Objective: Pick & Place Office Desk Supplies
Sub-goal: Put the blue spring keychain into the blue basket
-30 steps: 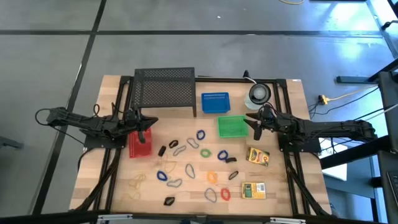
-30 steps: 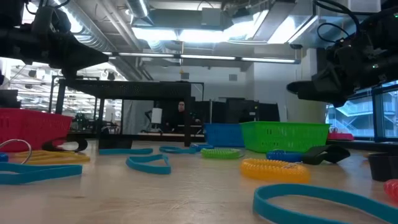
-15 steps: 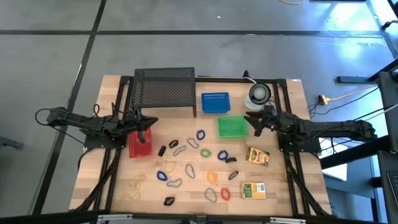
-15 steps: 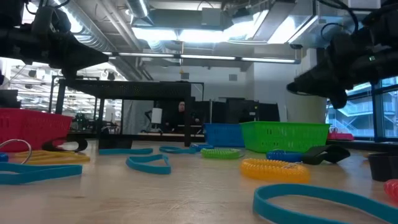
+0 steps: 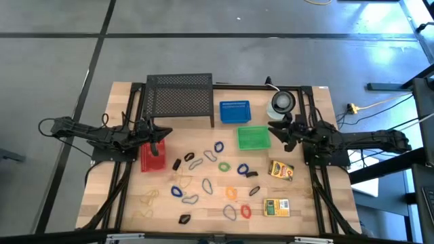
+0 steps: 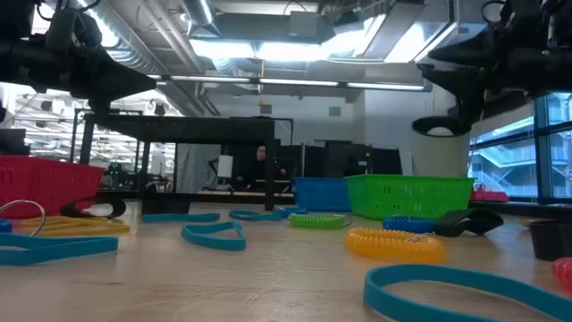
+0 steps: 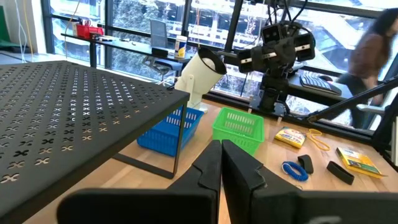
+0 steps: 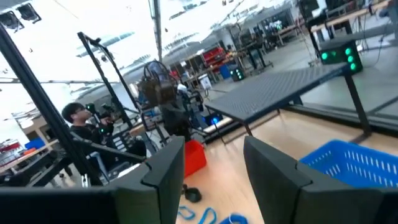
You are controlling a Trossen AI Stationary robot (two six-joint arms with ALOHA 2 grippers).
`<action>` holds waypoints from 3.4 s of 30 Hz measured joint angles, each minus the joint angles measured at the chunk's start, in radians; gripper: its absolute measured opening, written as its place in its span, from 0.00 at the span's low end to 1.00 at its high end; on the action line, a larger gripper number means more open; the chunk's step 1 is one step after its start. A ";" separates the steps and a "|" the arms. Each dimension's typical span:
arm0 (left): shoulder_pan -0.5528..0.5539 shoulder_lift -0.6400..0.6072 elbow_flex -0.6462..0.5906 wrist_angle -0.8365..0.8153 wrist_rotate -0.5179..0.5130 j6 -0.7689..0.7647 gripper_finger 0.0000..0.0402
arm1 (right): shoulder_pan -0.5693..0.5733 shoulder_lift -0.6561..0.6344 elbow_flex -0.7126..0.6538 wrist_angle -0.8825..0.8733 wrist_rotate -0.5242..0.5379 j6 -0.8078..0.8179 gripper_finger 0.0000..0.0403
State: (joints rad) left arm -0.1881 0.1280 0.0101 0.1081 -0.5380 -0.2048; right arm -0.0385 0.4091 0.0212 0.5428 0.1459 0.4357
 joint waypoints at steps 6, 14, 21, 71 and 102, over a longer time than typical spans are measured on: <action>0.000 0.000 0.000 0.000 0.000 0.000 0.01 | 0.028 0.002 0.000 0.067 0.047 -0.029 0.41; 0.000 0.000 0.000 0.000 0.000 0.000 0.01 | 0.069 0.005 0.000 0.146 0.048 -0.077 0.41; 0.000 0.000 0.000 0.101 -0.020 0.007 0.01 | 0.073 0.006 0.000 0.158 0.048 -0.106 0.41; 0.000 0.586 0.180 0.623 0.353 0.120 0.37 | 0.073 0.117 0.000 0.288 0.206 -0.135 0.41; 0.099 1.696 0.833 0.210 0.269 0.270 0.38 | 0.073 0.117 0.000 0.287 0.205 -0.130 0.41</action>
State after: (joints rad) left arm -0.0891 1.8242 0.8432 0.3181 -0.2694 0.0650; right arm 0.0347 0.5262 0.0212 0.8303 0.3508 0.3054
